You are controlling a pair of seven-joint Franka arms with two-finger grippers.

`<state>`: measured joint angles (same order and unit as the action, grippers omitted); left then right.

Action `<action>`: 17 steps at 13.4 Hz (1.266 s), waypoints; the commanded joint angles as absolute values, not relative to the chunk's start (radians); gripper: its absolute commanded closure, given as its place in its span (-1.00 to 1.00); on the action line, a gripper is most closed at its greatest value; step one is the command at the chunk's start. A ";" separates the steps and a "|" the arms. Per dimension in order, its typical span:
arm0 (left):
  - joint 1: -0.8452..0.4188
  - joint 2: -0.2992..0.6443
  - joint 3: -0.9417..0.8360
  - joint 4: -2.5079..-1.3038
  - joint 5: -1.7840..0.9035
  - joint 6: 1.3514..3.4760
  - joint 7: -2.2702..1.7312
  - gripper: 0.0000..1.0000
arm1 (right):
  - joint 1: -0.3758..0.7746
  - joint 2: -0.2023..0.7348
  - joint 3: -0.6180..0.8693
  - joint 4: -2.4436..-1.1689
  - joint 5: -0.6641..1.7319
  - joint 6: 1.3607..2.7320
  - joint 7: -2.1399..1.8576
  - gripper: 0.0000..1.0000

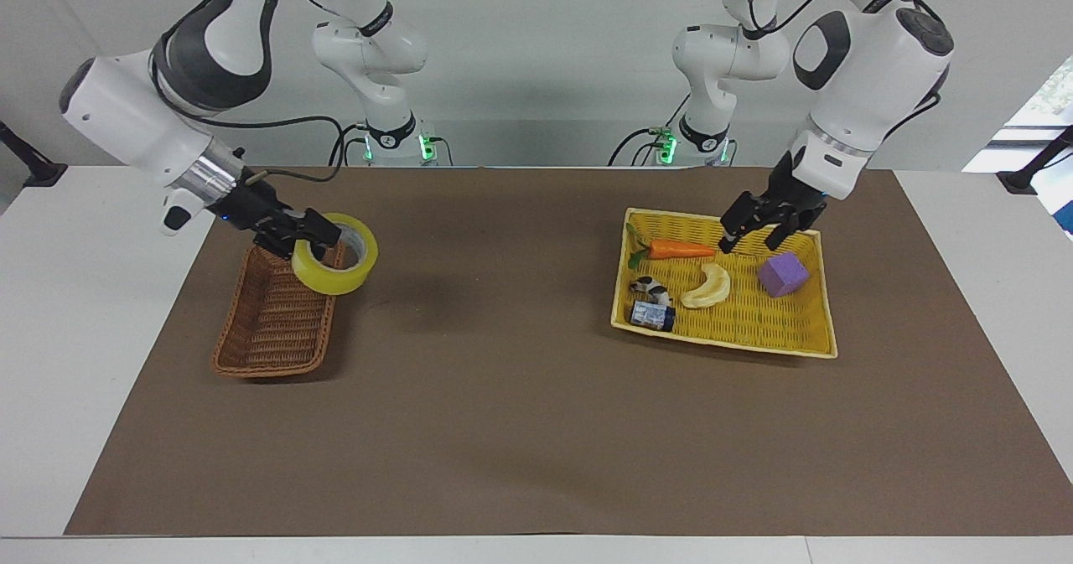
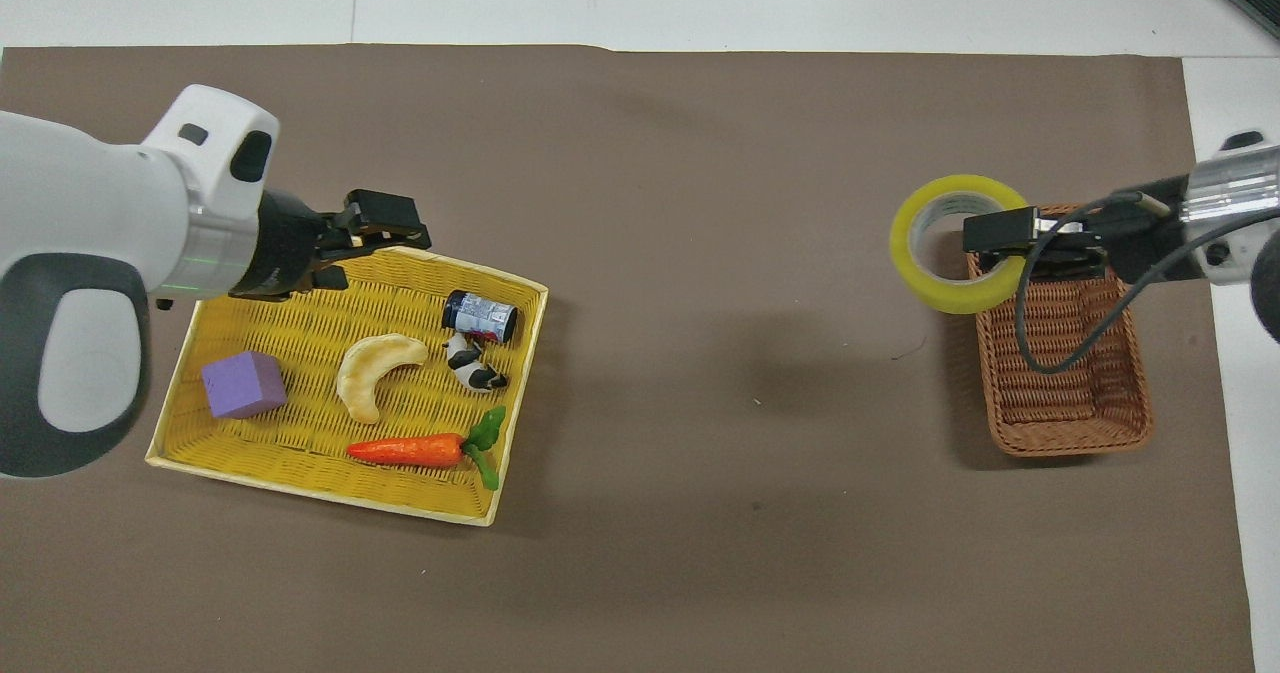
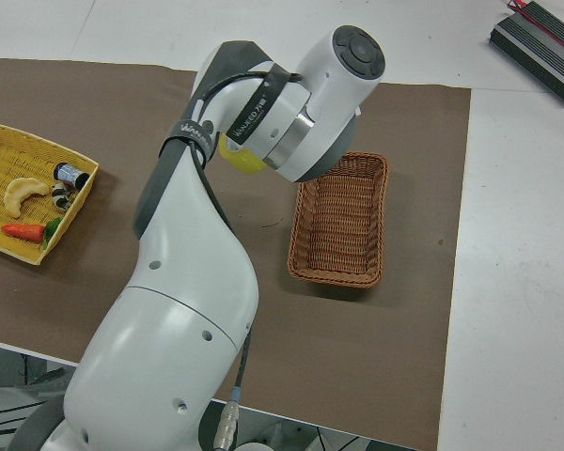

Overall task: Move tape to another basket
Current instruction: 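Carry the tape over the wicker basket while the left gripper withdraws, then lower the tape into the wicker basket and open the right gripper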

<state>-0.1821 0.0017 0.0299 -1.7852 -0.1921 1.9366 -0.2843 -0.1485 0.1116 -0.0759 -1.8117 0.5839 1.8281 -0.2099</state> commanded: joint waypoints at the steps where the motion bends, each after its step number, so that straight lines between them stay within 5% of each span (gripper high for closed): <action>1: -0.135 -0.001 0.018 -1.747 -0.047 1.859 -0.224 -1.00 | -0.205 0.146 -0.064 -1.841 0.577 1.853 -0.274 1.00; 5: -0.086 -0.028 0.018 -1.681 0.029 1.697 -0.040 -1.00 | -0.245 0.242 -0.064 -1.893 0.575 1.947 -0.435 1.00; 9: -0.084 -0.008 0.015 -1.543 0.086 1.471 0.012 -1.00 | -0.290 0.238 -0.064 -1.914 0.496 1.931 -0.553 1.00; 17: -0.075 -0.018 0.018 -1.555 0.074 1.482 0.048 -1.00 | -0.319 0.259 -0.063 -1.951 0.502 1.950 -0.640 1.00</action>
